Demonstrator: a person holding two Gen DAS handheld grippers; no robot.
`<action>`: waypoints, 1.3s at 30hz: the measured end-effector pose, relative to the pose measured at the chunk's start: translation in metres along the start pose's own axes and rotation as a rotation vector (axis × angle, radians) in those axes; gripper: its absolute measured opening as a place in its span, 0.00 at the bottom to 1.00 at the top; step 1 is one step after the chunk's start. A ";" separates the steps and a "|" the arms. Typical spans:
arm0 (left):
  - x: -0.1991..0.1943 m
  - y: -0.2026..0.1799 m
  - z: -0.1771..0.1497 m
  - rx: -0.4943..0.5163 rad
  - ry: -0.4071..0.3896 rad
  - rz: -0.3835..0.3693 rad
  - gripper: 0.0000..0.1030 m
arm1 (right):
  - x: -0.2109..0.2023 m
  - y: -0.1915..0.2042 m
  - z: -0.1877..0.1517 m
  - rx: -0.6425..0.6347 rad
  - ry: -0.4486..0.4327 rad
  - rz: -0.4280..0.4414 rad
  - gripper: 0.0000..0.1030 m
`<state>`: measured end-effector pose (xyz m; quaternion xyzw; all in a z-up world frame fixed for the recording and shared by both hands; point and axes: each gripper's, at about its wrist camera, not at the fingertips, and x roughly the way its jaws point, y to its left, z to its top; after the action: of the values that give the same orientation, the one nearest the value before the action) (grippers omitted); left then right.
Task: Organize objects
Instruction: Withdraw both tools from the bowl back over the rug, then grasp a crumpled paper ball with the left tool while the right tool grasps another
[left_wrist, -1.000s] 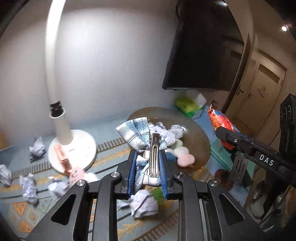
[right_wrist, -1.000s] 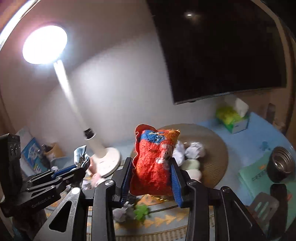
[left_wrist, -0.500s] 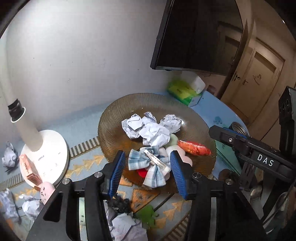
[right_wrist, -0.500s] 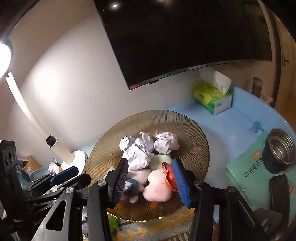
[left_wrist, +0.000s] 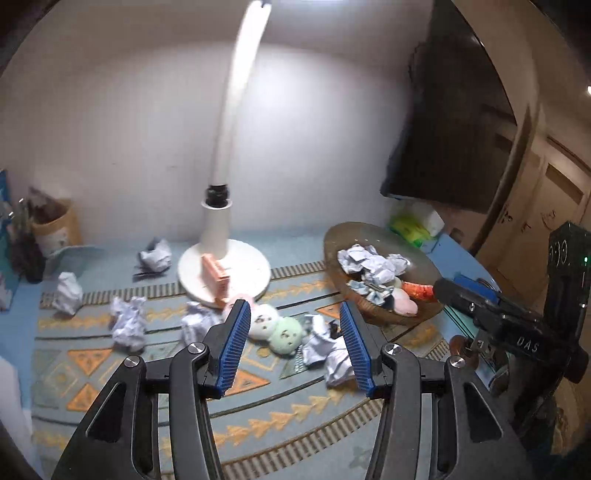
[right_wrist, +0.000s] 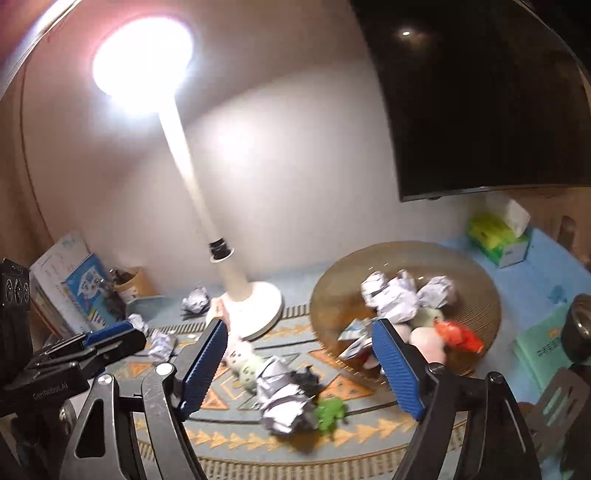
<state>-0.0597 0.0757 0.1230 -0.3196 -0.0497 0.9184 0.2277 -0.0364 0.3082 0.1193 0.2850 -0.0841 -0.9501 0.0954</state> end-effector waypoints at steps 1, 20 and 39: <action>-0.007 0.013 -0.007 -0.032 -0.010 0.029 0.46 | 0.006 0.010 -0.007 -0.013 0.021 -0.006 0.78; 0.037 0.124 -0.120 -0.282 0.150 0.171 0.47 | 0.117 0.079 -0.117 -0.124 0.350 0.053 0.78; 0.046 0.156 -0.043 -0.235 0.143 0.146 0.54 | 0.135 0.106 -0.052 -0.157 0.302 0.119 0.78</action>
<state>-0.1252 -0.0448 0.0262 -0.4115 -0.1170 0.8952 0.1245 -0.1036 0.1696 0.0281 0.4106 -0.0111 -0.8928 0.1850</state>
